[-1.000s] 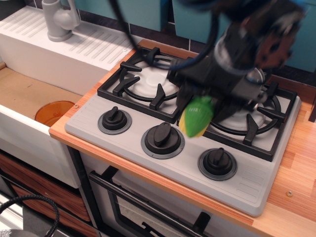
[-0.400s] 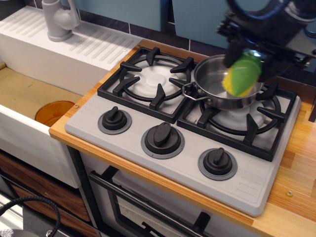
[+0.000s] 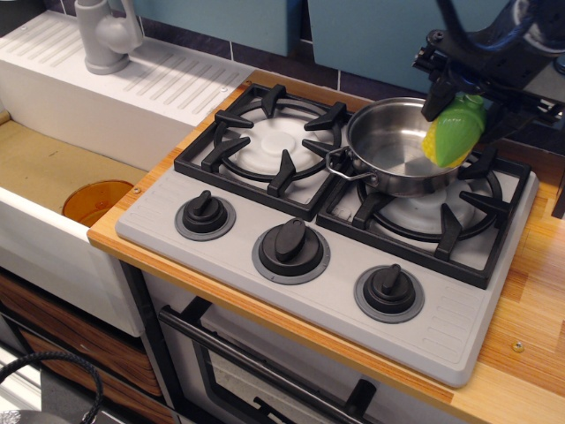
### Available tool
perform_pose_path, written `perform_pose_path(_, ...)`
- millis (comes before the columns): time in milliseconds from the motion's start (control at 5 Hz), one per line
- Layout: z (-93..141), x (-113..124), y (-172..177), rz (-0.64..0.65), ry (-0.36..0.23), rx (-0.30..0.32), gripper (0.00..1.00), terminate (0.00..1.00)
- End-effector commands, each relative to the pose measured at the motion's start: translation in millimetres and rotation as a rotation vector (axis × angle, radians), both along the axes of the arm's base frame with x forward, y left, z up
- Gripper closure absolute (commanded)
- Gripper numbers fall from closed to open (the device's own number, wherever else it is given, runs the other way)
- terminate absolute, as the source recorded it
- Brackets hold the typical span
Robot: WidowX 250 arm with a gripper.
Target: Put pot or pan on stove and put corncob in pot or pan
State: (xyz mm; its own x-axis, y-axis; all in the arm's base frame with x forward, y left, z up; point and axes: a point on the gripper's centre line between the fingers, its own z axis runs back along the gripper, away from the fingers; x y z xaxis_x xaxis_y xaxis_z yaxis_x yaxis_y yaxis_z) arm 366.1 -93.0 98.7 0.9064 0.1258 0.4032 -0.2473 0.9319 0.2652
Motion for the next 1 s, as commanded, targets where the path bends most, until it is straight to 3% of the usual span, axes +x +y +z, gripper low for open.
perform_pose_path(0,10,12,2,-0.023,-0.072,-0.042,1.00,0.00)
perform_pose_path(200,12,5,0,-0.020,-0.054,-0.041,0.00,0.00)
perform_pose_path(800,34,-14,14,-0.044,-0.002,-0.039,0.00,0.00)
